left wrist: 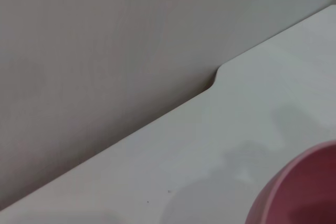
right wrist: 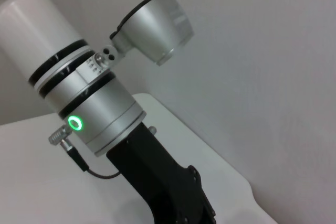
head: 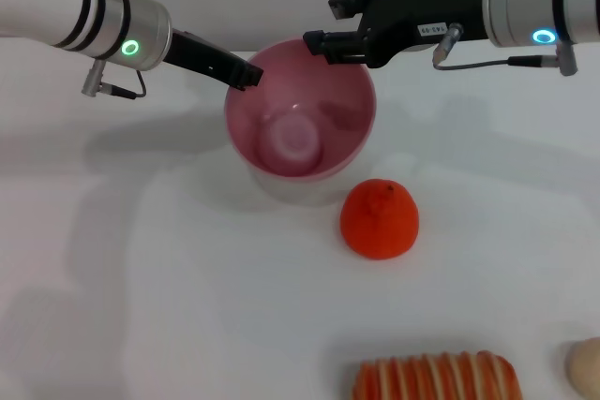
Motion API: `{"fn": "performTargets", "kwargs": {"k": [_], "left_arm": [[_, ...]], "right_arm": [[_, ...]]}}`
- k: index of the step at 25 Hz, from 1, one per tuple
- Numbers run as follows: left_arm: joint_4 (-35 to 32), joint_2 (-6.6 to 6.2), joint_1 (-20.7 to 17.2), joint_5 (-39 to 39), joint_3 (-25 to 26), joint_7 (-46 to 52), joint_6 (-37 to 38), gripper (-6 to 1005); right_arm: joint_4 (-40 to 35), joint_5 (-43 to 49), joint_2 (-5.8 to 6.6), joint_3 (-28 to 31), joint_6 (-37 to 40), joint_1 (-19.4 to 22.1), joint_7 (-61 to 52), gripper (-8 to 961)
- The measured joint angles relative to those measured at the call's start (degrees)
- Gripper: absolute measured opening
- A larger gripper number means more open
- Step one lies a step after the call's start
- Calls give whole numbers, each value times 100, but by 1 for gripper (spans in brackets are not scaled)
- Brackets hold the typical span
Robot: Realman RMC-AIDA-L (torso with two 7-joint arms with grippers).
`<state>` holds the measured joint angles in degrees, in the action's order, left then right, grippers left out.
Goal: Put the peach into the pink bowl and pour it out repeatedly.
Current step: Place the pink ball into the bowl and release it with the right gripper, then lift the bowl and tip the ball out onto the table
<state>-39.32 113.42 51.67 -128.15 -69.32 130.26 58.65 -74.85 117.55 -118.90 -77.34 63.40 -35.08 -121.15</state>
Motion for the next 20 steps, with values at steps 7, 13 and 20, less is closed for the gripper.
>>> {"fn": "performTargets", "kwargs": {"k": [7, 13, 20], "left_arm": [[-6, 44, -16, -1, 24, -56, -29, 37], [-95, 154, -29, 1, 25, -163, -92, 37], [-143, 366, -30, 20, 25, -200, -447, 37]], "right_arm": [[-76, -687, 10, 207, -271, 384, 272, 545], [486, -3758, 23, 796, -114, 1282, 2685, 544], [2570, -6966, 20, 1763, 1348, 1823, 5809, 545]]}}
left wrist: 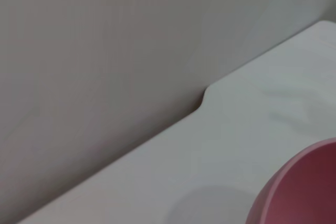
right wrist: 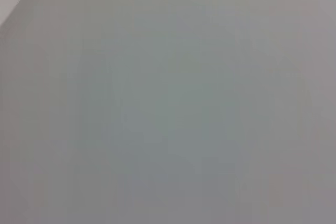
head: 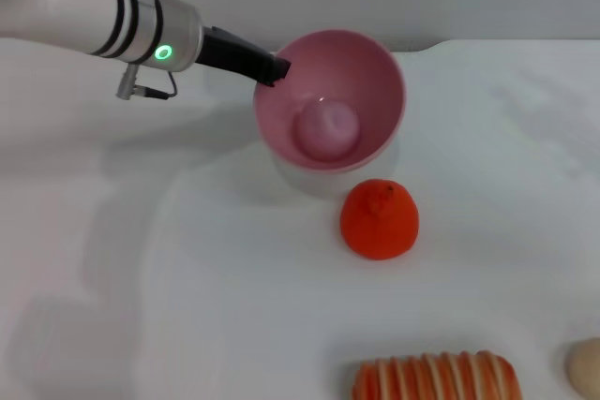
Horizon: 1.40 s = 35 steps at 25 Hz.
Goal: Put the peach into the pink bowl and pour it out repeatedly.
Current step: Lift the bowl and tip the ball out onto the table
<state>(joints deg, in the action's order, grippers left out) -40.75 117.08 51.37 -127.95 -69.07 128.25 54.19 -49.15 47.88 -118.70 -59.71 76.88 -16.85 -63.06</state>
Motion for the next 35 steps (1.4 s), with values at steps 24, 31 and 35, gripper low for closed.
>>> {"fn": "performTargets", "kwargs": {"k": [24, 31, 35], "left_arm": [[-98, 162, -1044, 5761, -1837, -4594, -2218, 36], [-116, 174, -1560, 7560, -2159, -6751, -1824, 36], [-57, 172, -1844, 8420, -2171, -7962, -1117, 36]], "right_arm": [[1701, -808, 117, 1928, 502, 179, 1374, 545], [1698, -812, 99, 1933, 500, 103, 1352, 544], [1679, -812, 68, 1936, 495, 27, 1348, 544]]}}
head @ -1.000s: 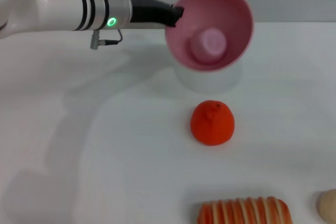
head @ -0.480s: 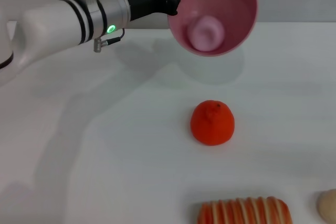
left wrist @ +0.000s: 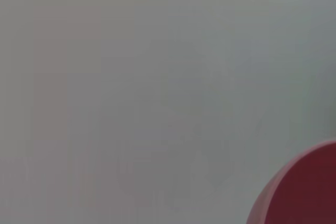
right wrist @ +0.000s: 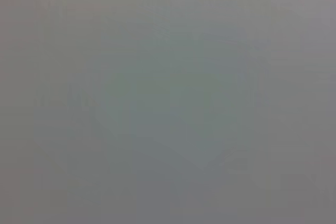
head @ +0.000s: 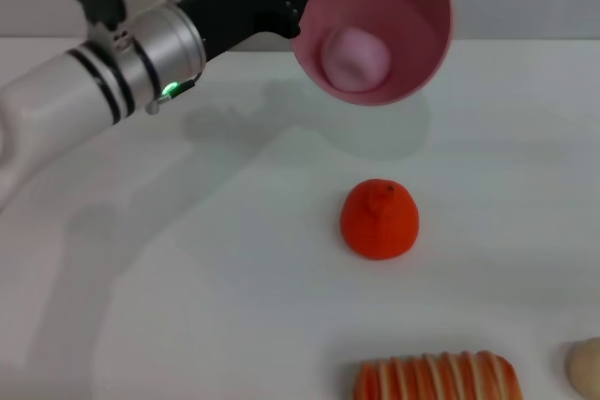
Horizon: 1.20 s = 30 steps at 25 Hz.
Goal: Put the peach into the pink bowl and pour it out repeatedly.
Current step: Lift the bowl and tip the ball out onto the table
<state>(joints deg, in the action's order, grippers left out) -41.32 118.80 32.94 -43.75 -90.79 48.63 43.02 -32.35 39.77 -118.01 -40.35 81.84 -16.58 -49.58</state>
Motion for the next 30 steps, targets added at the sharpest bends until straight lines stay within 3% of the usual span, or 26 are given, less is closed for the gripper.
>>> {"fn": "performTargets", "kwargs": {"k": [7, 13, 23, 30], "left_arm": [[98, -8, -243, 652, -164, -1230, 517, 36], [262, -14, -208, 1065, -417, -1924, 546, 36], [223, -7, -207, 1323, -850, -2326, 664, 36], [211, 2, -225, 1764, -1243, -2455, 817, 36]], "right_arm": [[36, 3, -23, -29, -86, -157, -17, 544], [124, 21, -37, -50, -162, -301, -24, 545], [192, 10, -38, 6, -357, -371, -25, 544], [161, -16, -2, 432, -653, -401, 11, 544]]}}
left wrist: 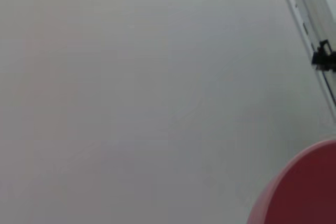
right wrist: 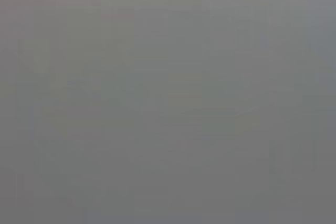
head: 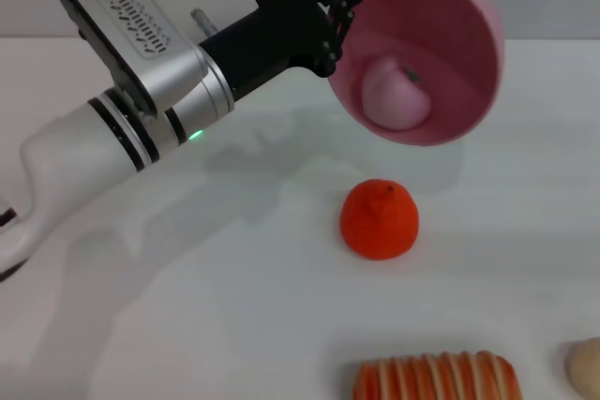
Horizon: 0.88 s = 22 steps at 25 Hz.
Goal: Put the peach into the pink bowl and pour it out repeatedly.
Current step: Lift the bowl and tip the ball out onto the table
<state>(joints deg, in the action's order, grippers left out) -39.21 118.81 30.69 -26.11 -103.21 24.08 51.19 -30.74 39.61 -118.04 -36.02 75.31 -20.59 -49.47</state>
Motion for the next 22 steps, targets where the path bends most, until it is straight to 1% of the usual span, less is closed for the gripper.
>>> {"fn": "performTargets", "kwargs": {"k": [4, 8, 15, 22], "left_arm": [[-15, 0, -51, 244, -219, -123, 218, 36], [-20, 0, -100, 350, -364, -131, 388, 36], [-160, 1, -112, 419, -822, -291, 410, 36], [-254, 7, -152, 422, -1081, -325, 422, 36]], "right_arm": [[-2, -3, 23, 155, -121, -3, 6, 545], [-2, -6, 33, 186, -147, -5, 8, 545], [4, -7, 35, 183, -157, 3, 12, 544], [0, -6, 35, 184, -158, 27, 9, 545]]}}
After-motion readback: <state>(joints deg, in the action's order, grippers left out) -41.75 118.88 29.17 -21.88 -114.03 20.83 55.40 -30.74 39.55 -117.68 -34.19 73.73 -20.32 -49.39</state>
